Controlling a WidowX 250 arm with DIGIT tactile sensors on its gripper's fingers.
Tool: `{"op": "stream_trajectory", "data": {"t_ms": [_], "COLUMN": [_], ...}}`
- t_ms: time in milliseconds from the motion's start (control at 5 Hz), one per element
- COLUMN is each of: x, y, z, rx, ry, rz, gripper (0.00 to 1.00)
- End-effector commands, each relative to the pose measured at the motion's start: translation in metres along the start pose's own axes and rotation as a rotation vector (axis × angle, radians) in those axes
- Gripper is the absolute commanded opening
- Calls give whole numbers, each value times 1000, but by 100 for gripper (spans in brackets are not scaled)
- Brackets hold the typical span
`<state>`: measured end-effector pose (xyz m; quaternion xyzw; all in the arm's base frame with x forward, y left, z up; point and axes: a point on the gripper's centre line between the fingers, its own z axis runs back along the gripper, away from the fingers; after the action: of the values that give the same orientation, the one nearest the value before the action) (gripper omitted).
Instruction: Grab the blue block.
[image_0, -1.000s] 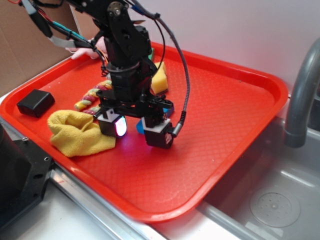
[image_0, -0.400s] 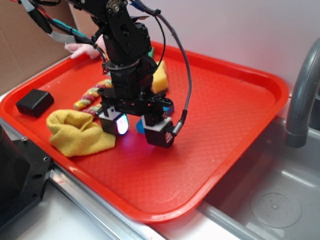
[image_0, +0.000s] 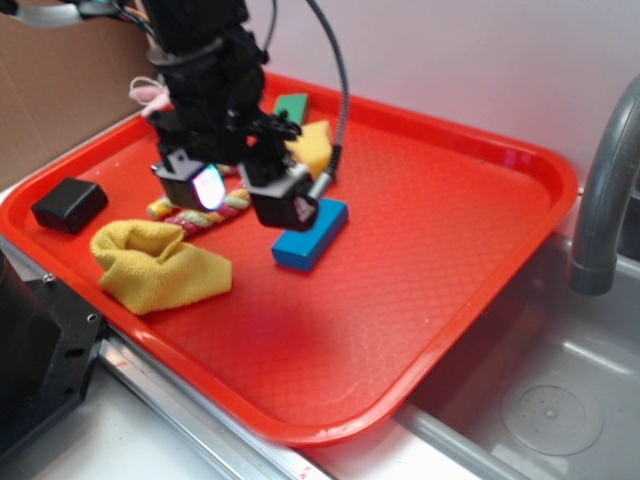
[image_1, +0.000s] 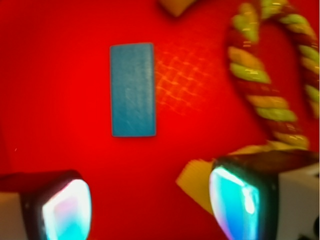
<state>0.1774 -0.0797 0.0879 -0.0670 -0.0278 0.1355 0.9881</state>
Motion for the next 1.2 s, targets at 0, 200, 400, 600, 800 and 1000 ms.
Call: {"op": "stream_trajectory", "data": {"t_ms": [0, 200, 400, 600, 800, 1000], "x": [37, 51, 57, 58, 55, 48], "y": [-21, -29, -28, -20, 1, 20], "z": [-19, -44, -61, -79, -90, -83], "rx": [-20, 20, 40, 82, 139, 143], "ry": [-66, -54, -38, 8, 37, 36], "rz": [43, 52, 51, 58, 66, 65], "gripper": [100, 100, 100, 100, 100, 100]}}
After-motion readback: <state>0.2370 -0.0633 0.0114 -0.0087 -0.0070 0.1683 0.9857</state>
